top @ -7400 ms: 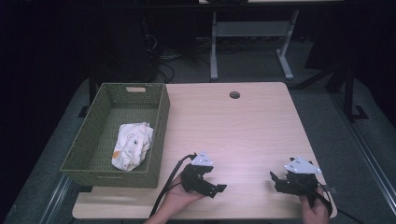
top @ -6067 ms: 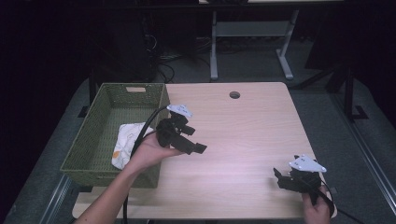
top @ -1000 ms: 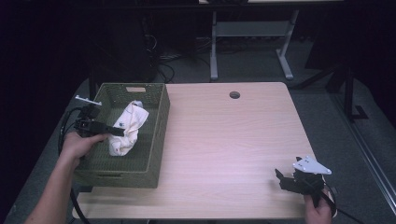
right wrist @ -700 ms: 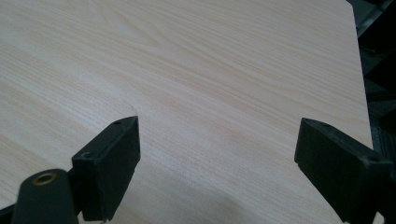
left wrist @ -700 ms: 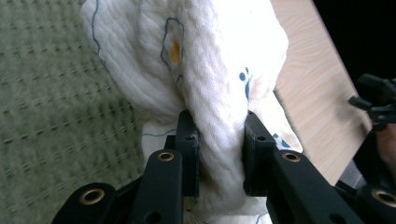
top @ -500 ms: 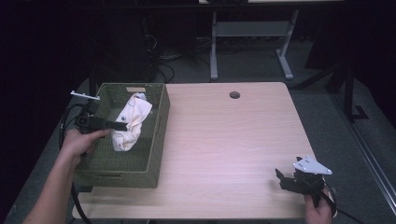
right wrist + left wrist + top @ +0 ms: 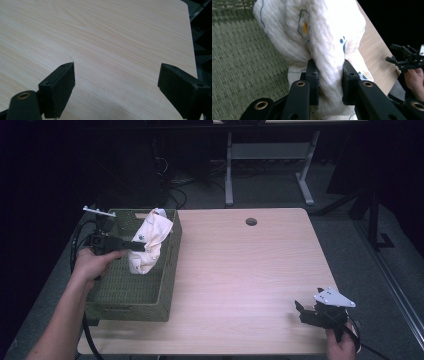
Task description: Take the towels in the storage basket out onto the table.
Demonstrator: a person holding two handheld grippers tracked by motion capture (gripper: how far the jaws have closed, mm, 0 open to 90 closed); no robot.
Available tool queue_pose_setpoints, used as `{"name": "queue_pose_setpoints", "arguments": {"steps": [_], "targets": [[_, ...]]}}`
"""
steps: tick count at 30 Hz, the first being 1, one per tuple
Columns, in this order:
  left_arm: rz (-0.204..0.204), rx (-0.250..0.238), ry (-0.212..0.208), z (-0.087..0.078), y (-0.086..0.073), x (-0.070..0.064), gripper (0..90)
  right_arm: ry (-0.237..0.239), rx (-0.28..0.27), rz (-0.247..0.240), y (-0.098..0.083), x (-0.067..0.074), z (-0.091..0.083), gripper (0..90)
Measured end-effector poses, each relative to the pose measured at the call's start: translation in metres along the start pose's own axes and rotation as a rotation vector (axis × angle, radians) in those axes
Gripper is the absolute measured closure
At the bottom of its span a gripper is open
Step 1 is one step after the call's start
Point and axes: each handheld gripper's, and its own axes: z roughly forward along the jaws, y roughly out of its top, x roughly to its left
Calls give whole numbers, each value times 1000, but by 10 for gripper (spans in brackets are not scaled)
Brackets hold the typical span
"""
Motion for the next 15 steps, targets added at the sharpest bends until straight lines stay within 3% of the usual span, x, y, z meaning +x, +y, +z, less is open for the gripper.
{"name": "queue_pose_setpoints", "arguments": {"steps": [7, 15], "targets": [[28, 11, 20, 3, 11, -13, 721, 1, -3, 0, 0, -1, -1, 139], [57, 21, 16, 15, 22, -31, 721, -2, -9, 0, 1, -1, -3, 139]]}}
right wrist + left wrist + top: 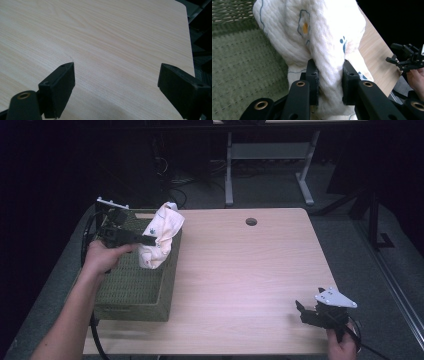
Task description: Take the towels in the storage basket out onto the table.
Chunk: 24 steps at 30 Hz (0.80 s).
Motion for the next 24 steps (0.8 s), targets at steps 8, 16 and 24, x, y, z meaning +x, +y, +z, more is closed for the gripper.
{"name": "queue_pose_setpoints", "arguments": {"steps": [8, 16, 24], "targets": [[36, 26, -17, 20, 11, -17, 720, 8, 4, -3, 0, 0, 0, 139], [49, 44, -33, 42, 20, -28, 719, 11, 0, -5, 0, 1, 0, 139], [71, 67, -61, 67, 27, -41, 714, 15, -3, -4, 0, 1, 0, 139]]}}
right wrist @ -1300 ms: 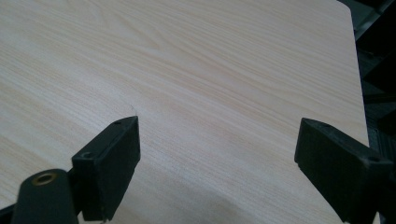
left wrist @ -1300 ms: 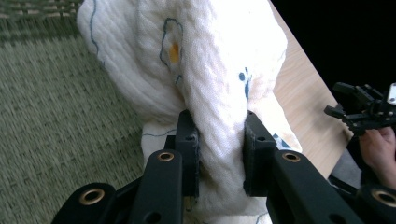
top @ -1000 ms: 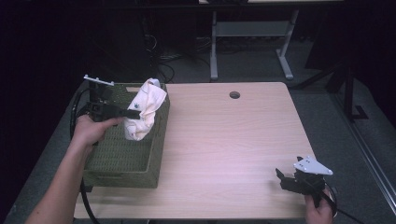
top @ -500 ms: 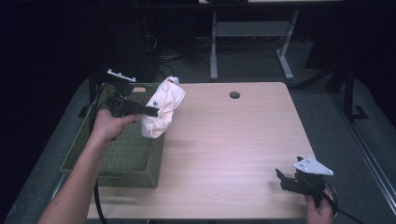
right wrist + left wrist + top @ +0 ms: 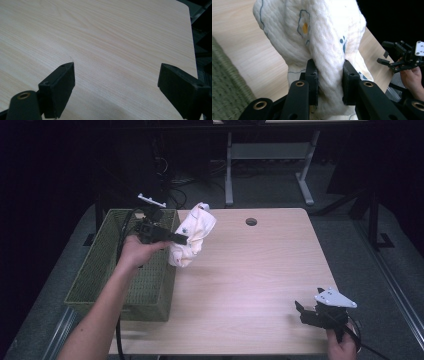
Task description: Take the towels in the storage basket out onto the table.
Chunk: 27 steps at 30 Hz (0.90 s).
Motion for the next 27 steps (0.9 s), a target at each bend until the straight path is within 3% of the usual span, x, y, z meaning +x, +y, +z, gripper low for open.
{"name": "queue_pose_setpoints", "arguments": {"steps": [19, 27], "targets": [[43, 78, -36, 58, 14, -24, 712, 4, -10, 0, 1, 1, -1, 139], [42, 78, -44, 78, 21, -32, 712, 10, -13, 7, 2, 0, -1, 139]]}}
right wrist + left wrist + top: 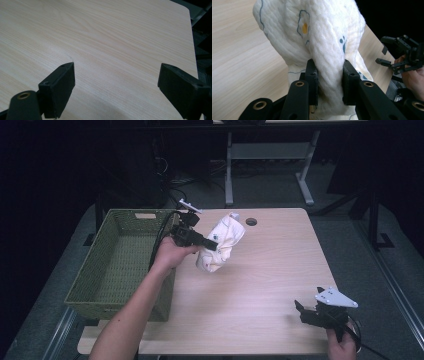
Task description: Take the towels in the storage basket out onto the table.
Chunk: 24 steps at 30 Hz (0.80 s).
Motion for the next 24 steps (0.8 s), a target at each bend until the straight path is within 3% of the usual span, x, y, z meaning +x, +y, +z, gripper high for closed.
{"name": "queue_pose_setpoints", "arguments": {"steps": [7, 16, 24], "targets": [[4, 24, 7, 20, 5, -4, 712, 0, -7, -4, 0, -2, -1, 139], [30, 59, -19, 54, 10, -14, 712, 10, -8, -2, 2, 1, 0, 139], [22, 85, -13, 78, 11, -16, 712, 12, -8, -6, 1, 1, 0, 139]]}}
